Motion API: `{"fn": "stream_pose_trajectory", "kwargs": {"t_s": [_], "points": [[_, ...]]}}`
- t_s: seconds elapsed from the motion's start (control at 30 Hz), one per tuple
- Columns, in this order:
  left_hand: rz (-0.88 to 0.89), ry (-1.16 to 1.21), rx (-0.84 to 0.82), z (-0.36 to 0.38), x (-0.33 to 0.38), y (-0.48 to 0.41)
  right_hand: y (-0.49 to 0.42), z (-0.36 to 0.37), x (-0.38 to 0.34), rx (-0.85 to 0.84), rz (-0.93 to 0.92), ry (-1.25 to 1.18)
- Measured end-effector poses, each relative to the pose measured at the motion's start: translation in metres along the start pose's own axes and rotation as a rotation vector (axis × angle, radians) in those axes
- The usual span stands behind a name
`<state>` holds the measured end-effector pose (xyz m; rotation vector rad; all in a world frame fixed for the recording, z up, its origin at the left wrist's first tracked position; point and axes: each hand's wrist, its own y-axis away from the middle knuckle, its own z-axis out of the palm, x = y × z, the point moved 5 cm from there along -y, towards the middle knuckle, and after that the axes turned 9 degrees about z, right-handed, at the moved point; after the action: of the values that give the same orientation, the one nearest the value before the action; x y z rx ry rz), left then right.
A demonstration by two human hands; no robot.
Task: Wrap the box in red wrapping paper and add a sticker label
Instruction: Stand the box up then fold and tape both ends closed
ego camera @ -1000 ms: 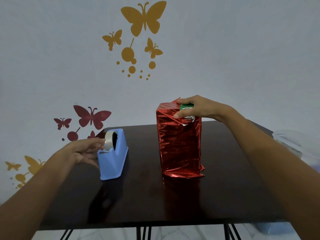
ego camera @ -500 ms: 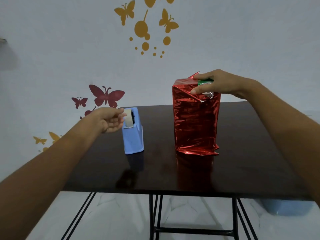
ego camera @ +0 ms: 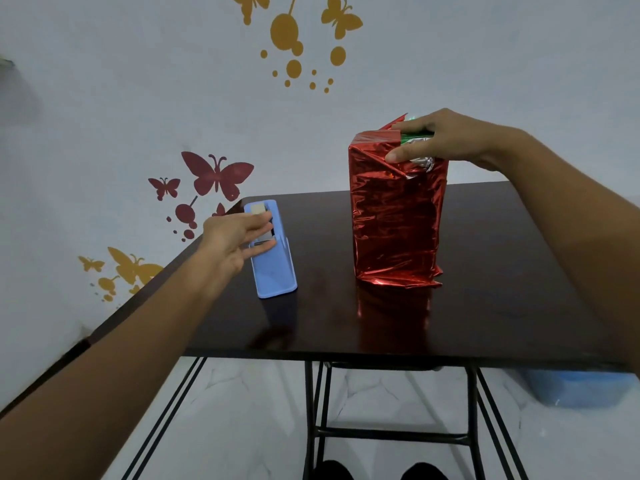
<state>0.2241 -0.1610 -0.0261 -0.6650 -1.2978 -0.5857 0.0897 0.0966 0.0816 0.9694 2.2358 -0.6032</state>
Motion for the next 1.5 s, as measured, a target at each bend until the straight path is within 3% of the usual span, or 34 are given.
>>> {"fn": "stream_pose_trajectory", "kwargs": {"t_s": [0.2, 0.47, 0.67, 0.83, 1.1, 1.23, 1.5], "points": [[0.207, -0.149, -0.039, -0.014, 0.004, -0.012, 0.0, 0.002, 0.0, -0.009, -0.013, -0.01], [-0.037, 0.212, -0.034, -0.009, -0.007, -0.006, 0.001, 0.0, 0.001, -0.001, -0.031, -0.047], [0.143, 0.287, -0.061, -0.014, -0.019, -0.002, -0.001, 0.0, 0.003, 0.024, -0.036, -0.059], [0.147, 0.297, -0.182, -0.02, -0.019, -0.003, -0.001, 0.001, 0.004, 0.028, -0.038, -0.072], [0.136, -0.063, -0.004, -0.023, -0.021, 0.014, -0.003, 0.0, 0.005, 0.043, -0.048, -0.089], [0.042, -0.056, 0.05, -0.027, -0.039, 0.024, -0.003, 0.0, 0.004, 0.069, -0.047, -0.089], [0.23, -0.035, 0.242, -0.021, -0.056, 0.024, -0.004, -0.001, 0.007, 0.102, -0.048, -0.088]]}}
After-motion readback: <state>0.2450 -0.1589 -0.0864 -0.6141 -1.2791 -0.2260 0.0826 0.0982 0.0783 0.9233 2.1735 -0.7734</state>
